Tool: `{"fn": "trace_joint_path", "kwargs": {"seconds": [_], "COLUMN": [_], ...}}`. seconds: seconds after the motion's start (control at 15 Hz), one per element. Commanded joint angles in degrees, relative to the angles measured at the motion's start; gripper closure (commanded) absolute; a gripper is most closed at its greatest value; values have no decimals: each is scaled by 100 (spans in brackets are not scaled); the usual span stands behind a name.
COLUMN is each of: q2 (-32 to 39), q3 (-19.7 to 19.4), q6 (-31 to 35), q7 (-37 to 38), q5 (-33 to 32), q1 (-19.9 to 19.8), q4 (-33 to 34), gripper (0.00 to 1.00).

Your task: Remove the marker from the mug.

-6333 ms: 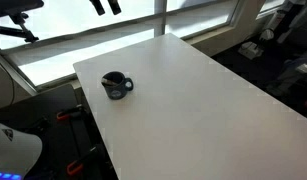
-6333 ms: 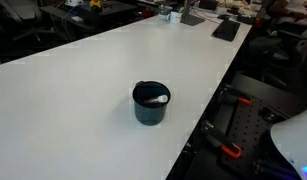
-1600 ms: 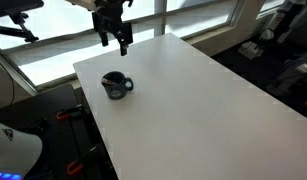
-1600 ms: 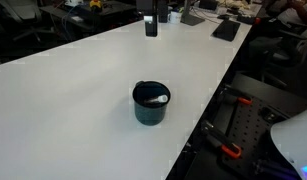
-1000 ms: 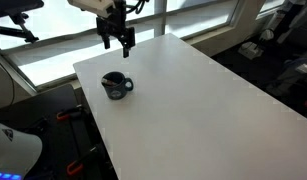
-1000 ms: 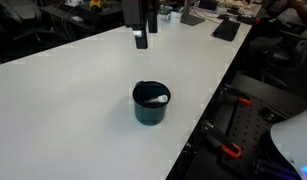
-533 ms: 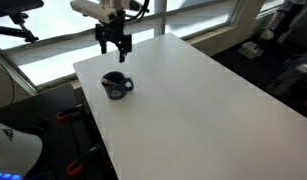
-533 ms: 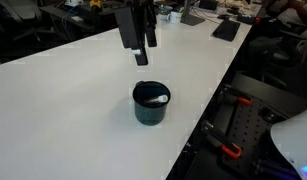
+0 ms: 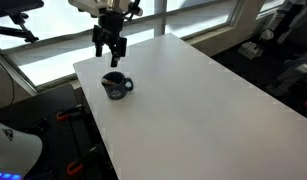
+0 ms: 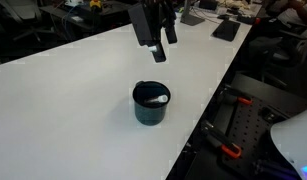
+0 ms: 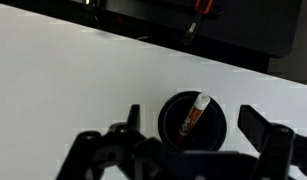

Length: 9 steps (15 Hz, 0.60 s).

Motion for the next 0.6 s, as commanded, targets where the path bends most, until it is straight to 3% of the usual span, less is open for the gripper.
{"fn": "trace_joint_path", "kwargs": {"seconds": [0.0,0.53], "q2": [2,5], "q3": [4,0], "q6": [-77,-115], "q7": [4,6], "q5": [1,1], "q1": [-16,-24], "q4": [22,30], "gripper": [0,0]}}
